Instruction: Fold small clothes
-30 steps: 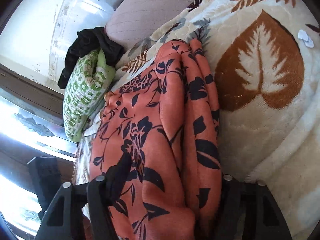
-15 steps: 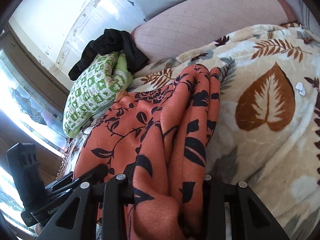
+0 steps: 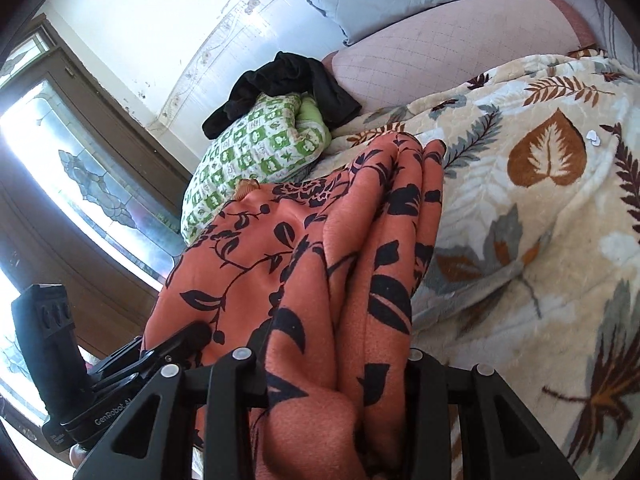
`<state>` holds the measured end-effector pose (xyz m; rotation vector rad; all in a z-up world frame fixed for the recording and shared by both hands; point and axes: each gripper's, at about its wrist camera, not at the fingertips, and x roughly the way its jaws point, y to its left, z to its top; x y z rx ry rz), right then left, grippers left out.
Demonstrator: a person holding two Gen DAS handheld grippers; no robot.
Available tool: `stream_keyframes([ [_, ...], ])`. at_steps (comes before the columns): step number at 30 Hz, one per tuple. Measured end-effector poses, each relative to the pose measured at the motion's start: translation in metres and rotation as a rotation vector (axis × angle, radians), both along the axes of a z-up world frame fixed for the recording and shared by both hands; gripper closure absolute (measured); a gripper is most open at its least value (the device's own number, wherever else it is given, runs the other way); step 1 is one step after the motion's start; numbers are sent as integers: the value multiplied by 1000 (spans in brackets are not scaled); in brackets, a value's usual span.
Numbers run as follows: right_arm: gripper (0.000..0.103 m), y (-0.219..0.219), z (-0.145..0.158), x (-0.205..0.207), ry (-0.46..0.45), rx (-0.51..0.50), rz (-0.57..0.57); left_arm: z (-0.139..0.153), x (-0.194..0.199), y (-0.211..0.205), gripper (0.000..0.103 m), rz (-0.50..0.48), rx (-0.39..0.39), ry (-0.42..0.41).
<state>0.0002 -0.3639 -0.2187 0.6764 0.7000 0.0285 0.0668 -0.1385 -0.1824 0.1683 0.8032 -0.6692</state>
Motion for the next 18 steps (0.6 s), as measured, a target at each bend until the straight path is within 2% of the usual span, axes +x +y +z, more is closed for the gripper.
stream_keyframes([
  [5, 65, 17, -14, -9, 27, -1, 2, -23, -3, 14, 60, 37, 22, 53],
  [10, 65, 32, -39, -4, 106, -16, 21, -49, 4, 21, 60, 74, 67, 121],
  [15, 65, 36, -47, -3, 125, -32, 27, -54, 3, 25, 59, 70, 67, 125],
  [18, 64, 33, -50, -3, 142, -13, 30, -57, 3, 25, 55, 76, 87, 127],
])
